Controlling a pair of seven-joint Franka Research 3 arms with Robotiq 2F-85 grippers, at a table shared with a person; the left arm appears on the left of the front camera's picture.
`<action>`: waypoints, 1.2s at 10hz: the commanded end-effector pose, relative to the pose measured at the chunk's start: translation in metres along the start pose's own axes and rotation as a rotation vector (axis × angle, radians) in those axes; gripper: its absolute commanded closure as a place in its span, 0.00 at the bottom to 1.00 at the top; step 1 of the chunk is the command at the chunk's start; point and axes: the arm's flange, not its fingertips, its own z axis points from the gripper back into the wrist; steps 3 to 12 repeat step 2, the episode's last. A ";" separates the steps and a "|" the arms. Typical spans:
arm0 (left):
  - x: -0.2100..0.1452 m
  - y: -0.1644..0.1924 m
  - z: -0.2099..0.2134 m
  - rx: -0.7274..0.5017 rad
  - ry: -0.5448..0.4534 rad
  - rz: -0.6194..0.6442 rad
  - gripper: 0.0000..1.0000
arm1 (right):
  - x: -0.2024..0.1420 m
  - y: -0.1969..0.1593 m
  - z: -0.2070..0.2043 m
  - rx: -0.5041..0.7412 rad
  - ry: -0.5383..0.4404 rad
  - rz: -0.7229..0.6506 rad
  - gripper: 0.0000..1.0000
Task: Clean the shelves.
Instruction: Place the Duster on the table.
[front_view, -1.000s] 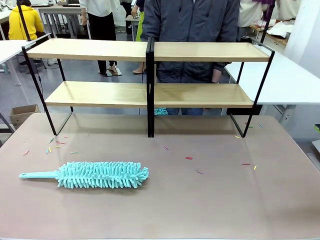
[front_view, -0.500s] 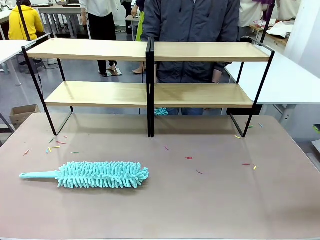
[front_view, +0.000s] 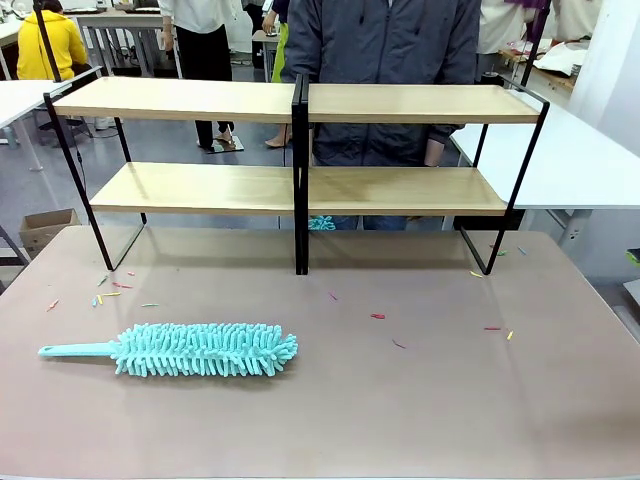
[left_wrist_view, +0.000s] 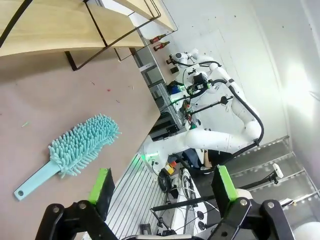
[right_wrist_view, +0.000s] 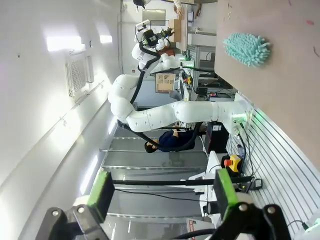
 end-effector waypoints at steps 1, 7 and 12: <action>-0.001 -0.002 0.002 -0.008 0.012 -0.015 0.00 | -0.002 0.003 0.001 0.004 -0.001 -0.006 0.00; -0.001 -0.002 0.002 -0.008 0.012 -0.015 0.00 | -0.002 0.003 0.001 0.004 -0.001 -0.006 0.00; -0.001 -0.002 0.002 -0.008 0.012 -0.015 0.00 | -0.002 0.003 0.001 0.004 -0.001 -0.006 0.00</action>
